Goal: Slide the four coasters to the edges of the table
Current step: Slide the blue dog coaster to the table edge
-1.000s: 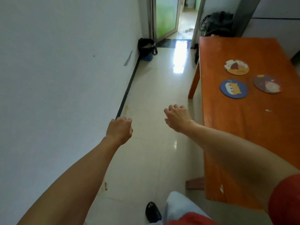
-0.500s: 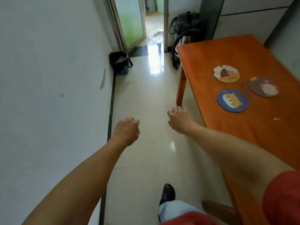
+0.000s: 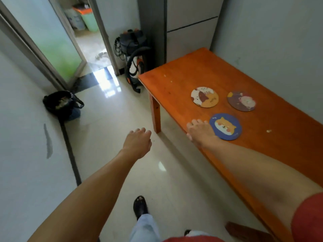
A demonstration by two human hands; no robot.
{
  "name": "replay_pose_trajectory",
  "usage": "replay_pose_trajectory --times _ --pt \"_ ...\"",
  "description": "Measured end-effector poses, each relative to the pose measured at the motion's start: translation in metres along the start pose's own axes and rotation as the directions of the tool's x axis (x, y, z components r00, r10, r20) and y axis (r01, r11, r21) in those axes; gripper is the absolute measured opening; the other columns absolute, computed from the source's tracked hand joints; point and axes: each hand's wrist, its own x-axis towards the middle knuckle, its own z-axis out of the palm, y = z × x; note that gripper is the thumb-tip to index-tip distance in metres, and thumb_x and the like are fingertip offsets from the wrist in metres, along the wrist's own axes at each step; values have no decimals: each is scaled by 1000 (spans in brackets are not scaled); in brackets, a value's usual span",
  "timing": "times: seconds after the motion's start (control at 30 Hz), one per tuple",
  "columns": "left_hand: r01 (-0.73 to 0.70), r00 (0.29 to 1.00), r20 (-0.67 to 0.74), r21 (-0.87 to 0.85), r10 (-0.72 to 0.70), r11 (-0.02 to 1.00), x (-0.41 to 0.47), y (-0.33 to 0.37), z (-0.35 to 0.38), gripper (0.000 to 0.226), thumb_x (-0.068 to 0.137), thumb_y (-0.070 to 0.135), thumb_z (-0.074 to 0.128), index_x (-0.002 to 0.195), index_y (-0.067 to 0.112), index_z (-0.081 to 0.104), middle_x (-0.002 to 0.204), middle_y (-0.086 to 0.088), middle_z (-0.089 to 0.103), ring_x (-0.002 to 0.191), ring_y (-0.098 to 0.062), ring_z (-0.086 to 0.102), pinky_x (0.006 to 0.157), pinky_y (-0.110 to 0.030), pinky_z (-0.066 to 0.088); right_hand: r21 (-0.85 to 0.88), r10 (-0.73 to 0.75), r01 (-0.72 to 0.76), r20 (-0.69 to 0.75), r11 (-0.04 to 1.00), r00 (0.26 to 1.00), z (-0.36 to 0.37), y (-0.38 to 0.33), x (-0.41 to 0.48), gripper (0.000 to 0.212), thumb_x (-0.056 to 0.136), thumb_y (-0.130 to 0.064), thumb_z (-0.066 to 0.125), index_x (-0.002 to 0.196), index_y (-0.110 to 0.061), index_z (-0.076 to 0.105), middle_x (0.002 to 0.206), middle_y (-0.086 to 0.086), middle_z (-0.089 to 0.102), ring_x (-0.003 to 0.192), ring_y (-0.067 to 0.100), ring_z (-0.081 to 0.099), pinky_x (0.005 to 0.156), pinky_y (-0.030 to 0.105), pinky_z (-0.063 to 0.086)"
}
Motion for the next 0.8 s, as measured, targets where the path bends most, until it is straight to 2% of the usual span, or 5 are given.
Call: replay_pose_trajectory --times 0.17,0.37,0.5,0.67,0.8 --pt "-215 976 37 -43 216 976 74 -19 -4 24 96 28 43 111 13 55 109 -8 60 101 -26 58 88 -40 46 27 212 -215 79 976 974 4 11 13 36 97 -38 48 122 -13 52 122 11 56 115 30 52 93 45 42" --pt "-451 889 62 -54 454 891 160 10 -3 20 93 23 46 103 11 57 105 -10 61 98 -30 58 81 -41 47 89 443 -462 174 883 880 17 52 13 41 97 -40 47 127 -12 52 130 13 55 121 33 50 96 45 45" --pt "-556 823 115 -29 556 830 205 49 6 22 94 23 45 108 11 56 108 -10 60 99 -29 57 81 -39 45 219 569 -611 228 761 790 37 88 9 46 97 -36 48 136 -13 46 133 11 53 122 31 50 89 43 47" --pt "-619 764 204 -37 612 785 252 88 24 24 94 23 42 109 10 56 112 -11 60 102 -30 56 84 -39 44 299 643 -711 303 637 704 62 132 20 41 97 -36 48 132 -14 48 129 11 52 122 30 48 87 42 50" --pt "-679 706 258 -16 659 734 274 110 46 32 95 24 40 121 9 52 129 -15 52 119 -32 48 97 -42 41 316 743 -834 384 452 548 73 153 29 52 94 -42 54 136 -14 43 132 11 49 121 31 47 87 42 50"
